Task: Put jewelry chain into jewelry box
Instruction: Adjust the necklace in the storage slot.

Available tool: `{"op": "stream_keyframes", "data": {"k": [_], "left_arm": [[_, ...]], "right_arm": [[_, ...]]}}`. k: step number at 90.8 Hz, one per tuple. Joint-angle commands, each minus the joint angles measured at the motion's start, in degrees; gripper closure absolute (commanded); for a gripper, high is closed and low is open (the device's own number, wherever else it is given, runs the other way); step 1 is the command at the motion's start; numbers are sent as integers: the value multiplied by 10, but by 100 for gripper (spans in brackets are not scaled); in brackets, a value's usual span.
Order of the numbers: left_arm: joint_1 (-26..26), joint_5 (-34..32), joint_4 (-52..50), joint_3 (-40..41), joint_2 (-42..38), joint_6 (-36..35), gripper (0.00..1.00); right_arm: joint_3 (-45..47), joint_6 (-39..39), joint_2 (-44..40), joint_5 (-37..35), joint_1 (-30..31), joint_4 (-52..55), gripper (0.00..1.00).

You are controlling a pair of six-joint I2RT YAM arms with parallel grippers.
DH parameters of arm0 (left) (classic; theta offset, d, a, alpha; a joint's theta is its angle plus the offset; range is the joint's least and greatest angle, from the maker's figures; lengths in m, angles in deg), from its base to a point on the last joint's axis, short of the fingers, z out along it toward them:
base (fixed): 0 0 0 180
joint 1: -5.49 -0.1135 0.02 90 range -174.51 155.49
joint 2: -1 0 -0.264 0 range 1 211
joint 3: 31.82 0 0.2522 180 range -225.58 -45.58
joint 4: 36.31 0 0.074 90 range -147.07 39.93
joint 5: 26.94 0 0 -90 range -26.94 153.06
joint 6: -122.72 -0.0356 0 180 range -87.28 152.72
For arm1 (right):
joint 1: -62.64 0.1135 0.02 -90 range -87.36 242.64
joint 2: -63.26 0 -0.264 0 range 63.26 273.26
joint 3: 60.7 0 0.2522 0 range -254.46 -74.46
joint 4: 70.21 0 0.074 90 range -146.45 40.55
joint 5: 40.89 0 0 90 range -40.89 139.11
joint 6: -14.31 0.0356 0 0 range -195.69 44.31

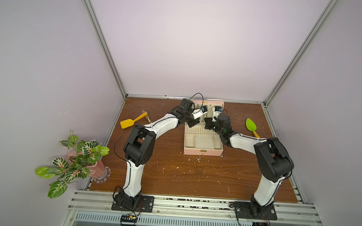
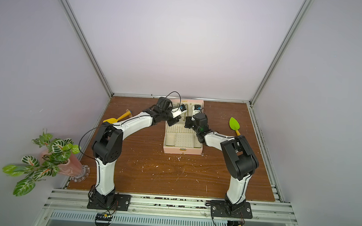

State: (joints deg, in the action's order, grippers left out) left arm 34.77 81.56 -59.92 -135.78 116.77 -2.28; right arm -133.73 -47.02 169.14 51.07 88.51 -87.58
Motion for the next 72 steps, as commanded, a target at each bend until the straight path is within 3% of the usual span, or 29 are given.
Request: {"op": "stream_keyframes", "data": {"k": [1, 39, 72], "left_arm": [[0, 28, 21, 3, 4, 0, 99], [0, 28, 20, 3, 4, -1, 99], [0, 32, 18, 4, 3, -4, 99]], "right_arm": [[-9, -7, -14, -22, 1, -15, 100], [0, -26, -84, -24, 1, -20, 100], [-39, -40, -76, -23, 0, -26, 100]]}}
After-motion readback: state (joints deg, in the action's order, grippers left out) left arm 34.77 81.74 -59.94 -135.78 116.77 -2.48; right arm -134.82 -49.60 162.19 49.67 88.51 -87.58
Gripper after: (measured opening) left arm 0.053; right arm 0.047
